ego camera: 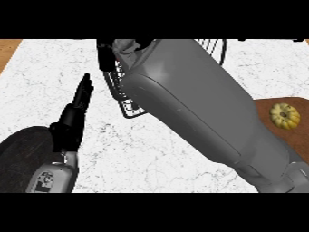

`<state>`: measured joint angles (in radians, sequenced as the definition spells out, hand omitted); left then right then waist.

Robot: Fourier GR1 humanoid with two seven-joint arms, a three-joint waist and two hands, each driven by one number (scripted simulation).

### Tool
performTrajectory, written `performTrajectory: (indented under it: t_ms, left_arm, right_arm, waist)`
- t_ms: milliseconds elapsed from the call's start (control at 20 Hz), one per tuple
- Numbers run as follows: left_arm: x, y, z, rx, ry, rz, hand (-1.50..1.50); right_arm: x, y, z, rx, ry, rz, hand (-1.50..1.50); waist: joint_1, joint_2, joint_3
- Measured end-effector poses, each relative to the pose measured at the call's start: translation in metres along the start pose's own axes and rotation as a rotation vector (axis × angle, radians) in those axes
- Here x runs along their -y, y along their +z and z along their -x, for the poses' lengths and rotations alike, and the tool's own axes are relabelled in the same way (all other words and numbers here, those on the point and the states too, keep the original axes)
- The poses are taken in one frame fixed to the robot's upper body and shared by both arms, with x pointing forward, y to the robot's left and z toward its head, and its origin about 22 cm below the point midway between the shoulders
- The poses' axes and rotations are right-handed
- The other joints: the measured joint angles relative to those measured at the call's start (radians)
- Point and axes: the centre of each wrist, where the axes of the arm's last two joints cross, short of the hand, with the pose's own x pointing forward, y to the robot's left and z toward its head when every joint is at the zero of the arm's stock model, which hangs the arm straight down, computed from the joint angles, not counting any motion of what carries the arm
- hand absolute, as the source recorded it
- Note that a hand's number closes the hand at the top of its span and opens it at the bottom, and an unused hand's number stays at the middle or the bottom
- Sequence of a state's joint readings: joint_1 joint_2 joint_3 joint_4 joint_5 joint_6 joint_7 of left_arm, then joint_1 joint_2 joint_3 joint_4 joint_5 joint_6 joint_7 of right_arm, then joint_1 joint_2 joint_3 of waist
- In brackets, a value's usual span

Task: Pick the bell pepper from the cutting board and place it in the tiered basket

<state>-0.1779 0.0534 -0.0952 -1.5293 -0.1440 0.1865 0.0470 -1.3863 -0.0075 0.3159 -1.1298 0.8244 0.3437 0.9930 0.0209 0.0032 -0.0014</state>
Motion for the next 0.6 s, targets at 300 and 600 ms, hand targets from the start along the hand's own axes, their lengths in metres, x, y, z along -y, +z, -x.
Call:
performTrajectory:
  t_ms: [300,600]
  left_arm:
    - [-0.005,0.005,0.001,-0.004,0.007,-0.002,0.00]
    - [0.004,0.004,-0.001,0.000,0.006,-0.004,0.00]
  right_arm:
    - [-0.012,-0.031,0.016,-0.060,0.041,0.003,1.50]
    - [-0.035,-0.048,0.041,-0.173,-0.156,-0.045,-1.50]
  waist:
    - [-0.003,0.000,0.000]
    - [-0.003,0.001,0.001]
